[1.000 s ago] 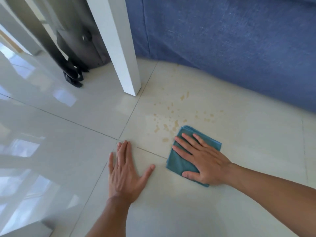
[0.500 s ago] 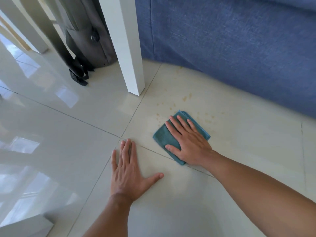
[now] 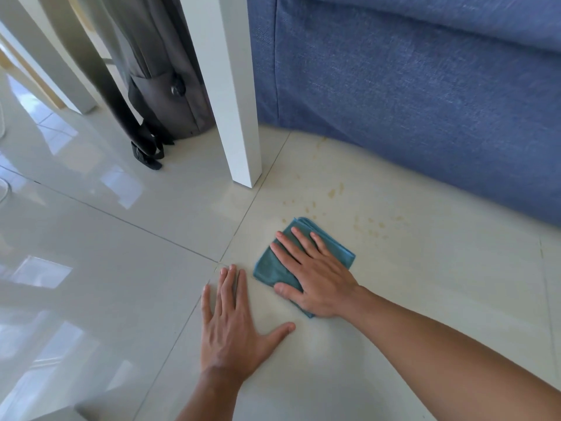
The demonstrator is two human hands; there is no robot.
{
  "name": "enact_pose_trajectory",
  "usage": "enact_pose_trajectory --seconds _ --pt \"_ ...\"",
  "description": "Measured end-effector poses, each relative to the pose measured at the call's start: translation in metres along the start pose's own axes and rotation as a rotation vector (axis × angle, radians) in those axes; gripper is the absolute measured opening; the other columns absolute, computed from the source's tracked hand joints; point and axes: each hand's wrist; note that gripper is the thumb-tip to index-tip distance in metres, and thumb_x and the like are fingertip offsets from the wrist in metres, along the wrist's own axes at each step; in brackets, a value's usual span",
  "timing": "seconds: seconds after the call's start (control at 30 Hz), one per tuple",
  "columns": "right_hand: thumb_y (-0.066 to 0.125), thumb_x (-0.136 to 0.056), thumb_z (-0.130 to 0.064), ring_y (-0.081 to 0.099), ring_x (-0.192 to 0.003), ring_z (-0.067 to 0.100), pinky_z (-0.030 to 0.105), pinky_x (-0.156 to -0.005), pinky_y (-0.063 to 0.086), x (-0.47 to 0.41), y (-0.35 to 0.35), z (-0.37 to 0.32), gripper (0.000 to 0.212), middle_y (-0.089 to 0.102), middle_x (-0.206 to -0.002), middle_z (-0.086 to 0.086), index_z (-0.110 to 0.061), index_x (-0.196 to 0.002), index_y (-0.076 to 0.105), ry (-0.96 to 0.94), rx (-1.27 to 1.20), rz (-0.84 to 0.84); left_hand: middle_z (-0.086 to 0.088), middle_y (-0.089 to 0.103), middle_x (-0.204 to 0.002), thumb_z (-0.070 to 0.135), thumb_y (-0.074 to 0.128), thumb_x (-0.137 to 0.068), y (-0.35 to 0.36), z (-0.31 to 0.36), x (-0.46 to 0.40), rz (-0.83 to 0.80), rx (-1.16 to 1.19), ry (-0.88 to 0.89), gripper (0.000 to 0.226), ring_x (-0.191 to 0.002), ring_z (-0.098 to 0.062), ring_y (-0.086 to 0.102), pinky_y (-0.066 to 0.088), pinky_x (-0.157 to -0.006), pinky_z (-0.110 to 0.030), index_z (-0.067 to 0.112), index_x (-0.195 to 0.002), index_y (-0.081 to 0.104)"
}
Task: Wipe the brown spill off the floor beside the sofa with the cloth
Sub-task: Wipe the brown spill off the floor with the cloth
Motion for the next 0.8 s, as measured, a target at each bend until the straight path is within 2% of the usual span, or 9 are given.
enact_pose_trajectory --seconds 0.17,0.33,0.5,0.6,0.8 --pt "0.017 -0.105 -0.060 -0.024 -0.156 0.016 0.045 -0.128 -0.008 -0.011 -0.002 0.006 0.071 -0.017 -0.171 -0.010 -0.029 -0.164 -0.007 -0.014 0.022 -0.030 -0.012 0.026 -0.163 0.097 0.039 -0.070 0.001 0.001 0.000 0.014 -0.005 0.002 0.125 -0.154 -0.018 0.005 0.002 -0.123 -0.048 0.005 -0.154 0.033" --pt "0.018 -0.104 -0.063 -0.026 -0.155 0.013 0.042 -0.128 -0.009 0.000 -0.009 0.017 0.073 -0.019 -0.171 -0.011 -0.029 -0.164 -0.009 -0.018 0.031 -0.064 -0.008 0.022 -0.165 0.100 0.037 -0.066 -0.001 0.001 0.000 -0.002 0.003 -0.017 0.130 -0.155 -0.016 0.003 -0.002 -0.124 -0.045 0.008 -0.156 0.029" --pt "0.020 -0.104 -0.063 -0.027 -0.154 0.011 0.042 -0.128 -0.007 0.032 -0.008 0.038 0.075 -0.018 -0.171 -0.011 -0.029 -0.164 -0.010 -0.028 0.050 -0.060 -0.004 0.011 -0.168 0.096 0.025 -0.075 -0.002 -0.002 0.001 0.000 0.046 -0.008 0.120 -0.154 -0.011 -0.009 -0.002 -0.124 -0.046 0.011 -0.160 0.020" --pt "0.022 -0.103 -0.064 -0.026 -0.155 0.015 0.044 -0.127 -0.007 0.055 -0.003 0.040 0.078 -0.015 -0.172 -0.006 -0.025 -0.164 -0.008 -0.063 0.092 -0.073 -0.004 0.009 -0.169 0.102 0.028 -0.064 -0.005 -0.002 0.002 -0.009 0.057 -0.010 0.132 -0.154 -0.012 -0.009 -0.009 -0.124 -0.042 0.012 -0.160 0.017" --pt "0.022 -0.104 -0.062 -0.025 -0.156 0.017 0.045 -0.127 -0.009 0.054 0.001 0.024 0.075 -0.015 -0.172 -0.006 -0.026 -0.165 -0.004 -0.038 0.061 -0.066 -0.004 0.005 -0.169 0.106 0.032 -0.056 -0.004 -0.001 0.001 -0.022 0.062 -0.027 0.141 -0.154 -0.013 -0.012 -0.008 -0.124 -0.044 0.013 -0.161 0.014"
Point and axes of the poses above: each hand's wrist, its own x-axis away from the middle knuckle, its own y-axis out of the palm, z = x × y
